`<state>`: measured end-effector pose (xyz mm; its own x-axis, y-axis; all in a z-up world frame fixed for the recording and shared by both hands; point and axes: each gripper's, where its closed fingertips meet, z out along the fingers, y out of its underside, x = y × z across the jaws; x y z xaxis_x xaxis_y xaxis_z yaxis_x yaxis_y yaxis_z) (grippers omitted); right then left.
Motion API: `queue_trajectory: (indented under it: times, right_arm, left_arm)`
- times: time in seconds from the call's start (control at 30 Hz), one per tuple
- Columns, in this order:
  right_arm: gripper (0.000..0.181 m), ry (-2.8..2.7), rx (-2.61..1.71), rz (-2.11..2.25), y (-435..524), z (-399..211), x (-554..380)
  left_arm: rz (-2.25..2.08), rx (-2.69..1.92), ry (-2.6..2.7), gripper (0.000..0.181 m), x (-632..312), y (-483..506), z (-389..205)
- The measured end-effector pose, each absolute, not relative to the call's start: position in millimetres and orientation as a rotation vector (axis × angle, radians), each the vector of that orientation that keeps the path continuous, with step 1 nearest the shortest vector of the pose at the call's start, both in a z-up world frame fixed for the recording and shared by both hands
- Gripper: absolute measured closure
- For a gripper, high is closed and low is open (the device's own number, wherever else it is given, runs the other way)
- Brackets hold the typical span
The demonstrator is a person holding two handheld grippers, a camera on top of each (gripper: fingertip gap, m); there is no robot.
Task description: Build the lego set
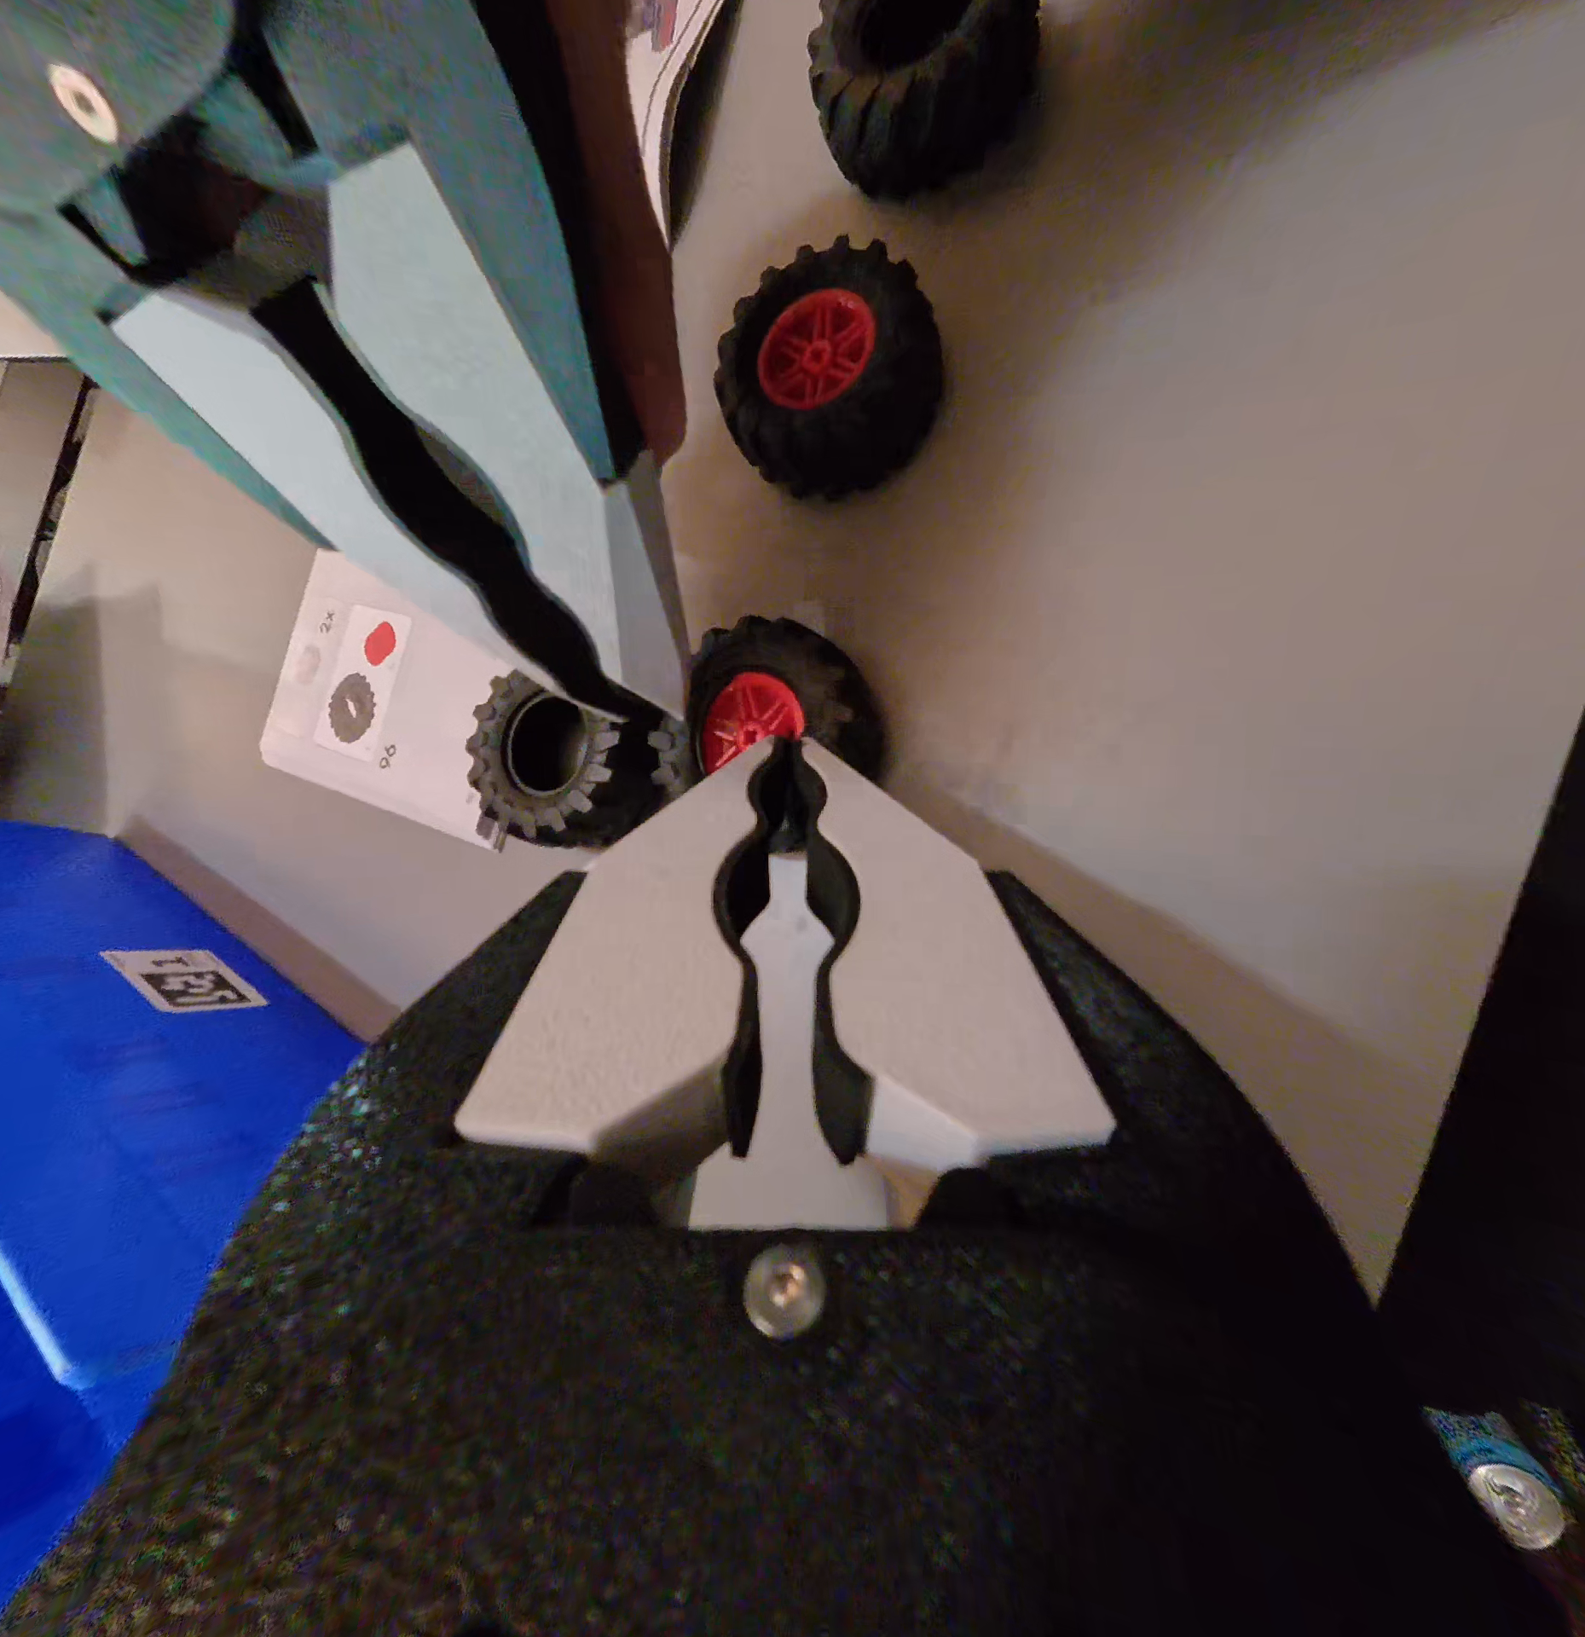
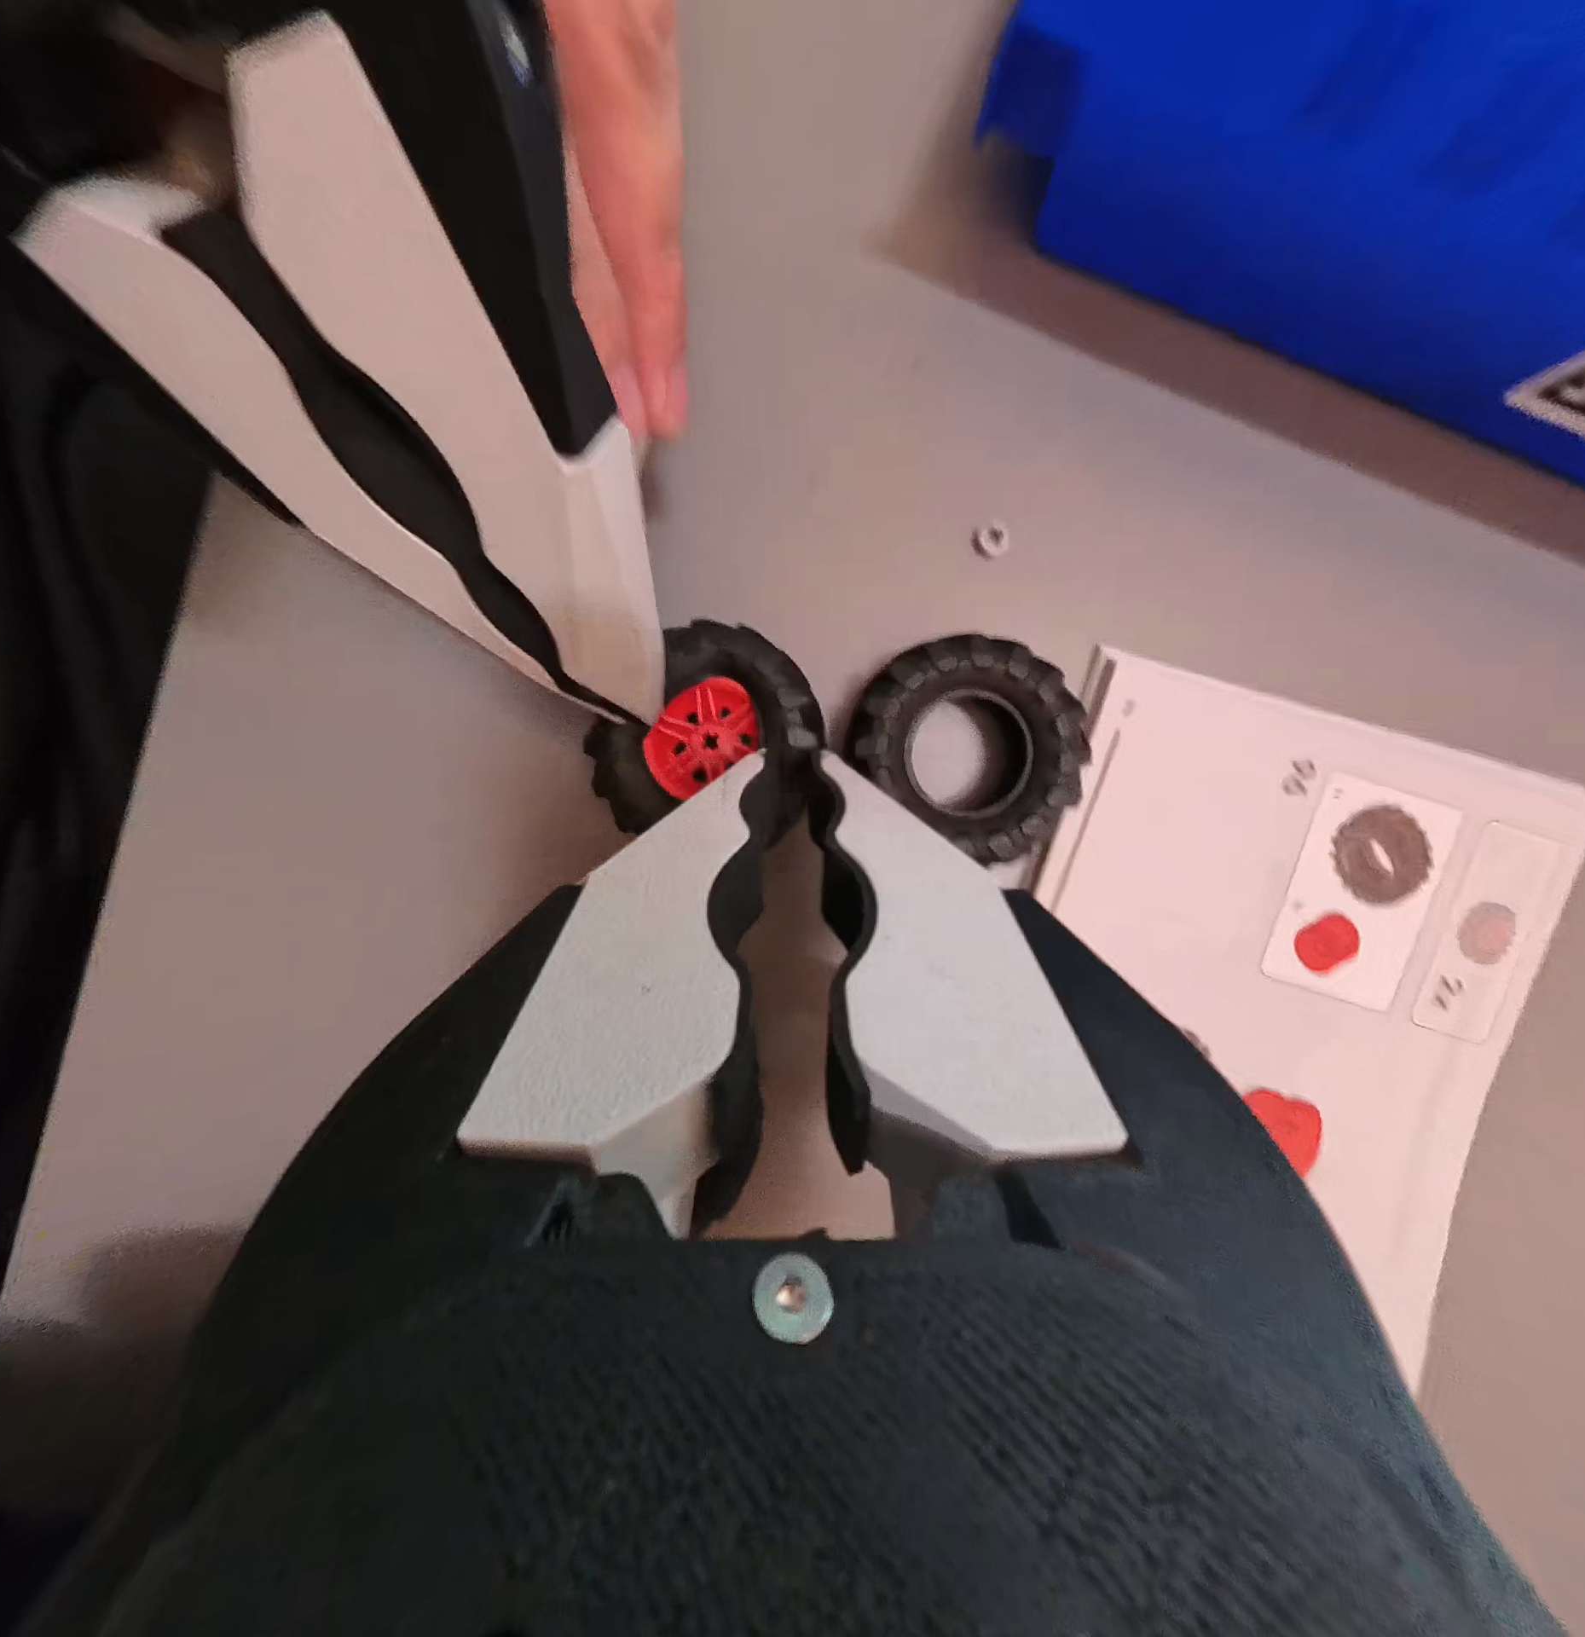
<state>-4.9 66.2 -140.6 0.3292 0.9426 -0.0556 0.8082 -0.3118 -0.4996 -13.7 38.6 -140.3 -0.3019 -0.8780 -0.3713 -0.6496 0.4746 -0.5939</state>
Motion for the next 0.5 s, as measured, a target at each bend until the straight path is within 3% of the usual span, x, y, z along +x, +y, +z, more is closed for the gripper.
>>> queue_trajectory:
  times: [0.03, 0.37, 0.5]
  right_arm:
    - [0.176, -1.551, -2.217, 0.497, 66, -140, -8]
    - [0.181, -1.677, -2.245, 0.178, 71, -151, 10]
    - [0.181, -1.563, -2.209, 0.41, 65, -131, -3]
  left_arm:
    - [-0.439, -1.265, 2.061, 0.181, -14, 39, -140]
    - [-0.34, -1.29, 2.143, 0.181, -14, 38, -142]
    - [-0.4, -1.317, 2.085, 0.181, -13, 38, -142]
